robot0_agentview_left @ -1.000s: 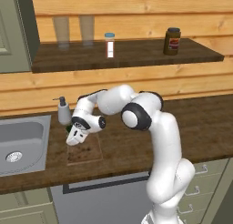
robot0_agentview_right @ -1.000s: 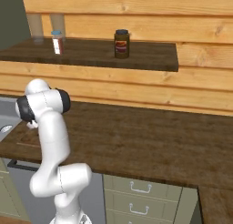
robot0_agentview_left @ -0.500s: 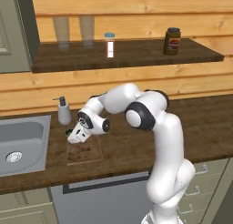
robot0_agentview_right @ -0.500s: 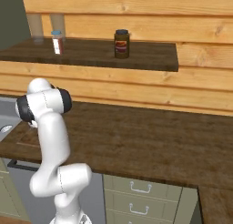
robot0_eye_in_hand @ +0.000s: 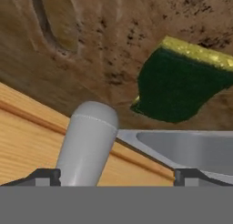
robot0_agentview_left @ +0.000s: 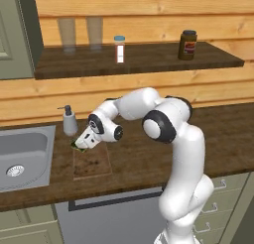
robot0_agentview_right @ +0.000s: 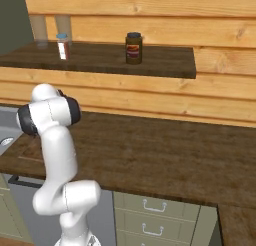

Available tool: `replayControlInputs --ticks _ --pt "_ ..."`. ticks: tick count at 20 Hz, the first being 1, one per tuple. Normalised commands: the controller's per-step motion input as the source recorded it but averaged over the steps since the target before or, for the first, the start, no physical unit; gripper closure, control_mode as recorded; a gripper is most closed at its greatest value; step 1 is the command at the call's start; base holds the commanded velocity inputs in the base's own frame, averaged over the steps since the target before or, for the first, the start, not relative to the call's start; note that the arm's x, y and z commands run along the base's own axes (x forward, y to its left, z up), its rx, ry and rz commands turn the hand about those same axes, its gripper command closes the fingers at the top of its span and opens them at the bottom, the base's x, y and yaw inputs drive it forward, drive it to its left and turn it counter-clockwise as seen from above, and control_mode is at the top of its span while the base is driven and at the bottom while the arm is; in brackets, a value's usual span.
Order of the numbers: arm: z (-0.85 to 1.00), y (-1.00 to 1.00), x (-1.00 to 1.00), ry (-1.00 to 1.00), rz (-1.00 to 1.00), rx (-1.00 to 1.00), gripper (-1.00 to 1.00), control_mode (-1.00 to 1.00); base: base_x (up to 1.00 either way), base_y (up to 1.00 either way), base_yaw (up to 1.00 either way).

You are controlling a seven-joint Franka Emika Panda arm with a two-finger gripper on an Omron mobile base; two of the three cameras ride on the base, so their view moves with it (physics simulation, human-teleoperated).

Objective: Pick up the sponge from the counter and clean the cutting board by briefly scrubbing or pressing down on the cutting board. Once finished, release the sponge.

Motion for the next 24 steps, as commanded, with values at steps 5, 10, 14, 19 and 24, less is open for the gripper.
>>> replayControlInputs --ticks 5,10,14,19,24 --pt "0.30 -0.13 0.33 0.00 -0.10 0.04 -1.00 -1.00 0.00 0.00 0.00" --pt "0.93 -0.38 -0.91 0.00 -0.09 0.18 -1.00 -1.00 0.00 0.00 0.00" --pt "0.90 -0.62 -1.00 0.00 -0.02 0.21 -1.00 -1.00 0.00 0.00 0.00" --pt "0.76 -0.79 -1.00 -0.38 -0.01 0.15 -1.00 -1.00 0.00 0.00 0.00" --pt "0.99 -0.79 -1.00 -0.38 0.00 0.19 -1.00 -1.00 0.00 0.00 0.00"
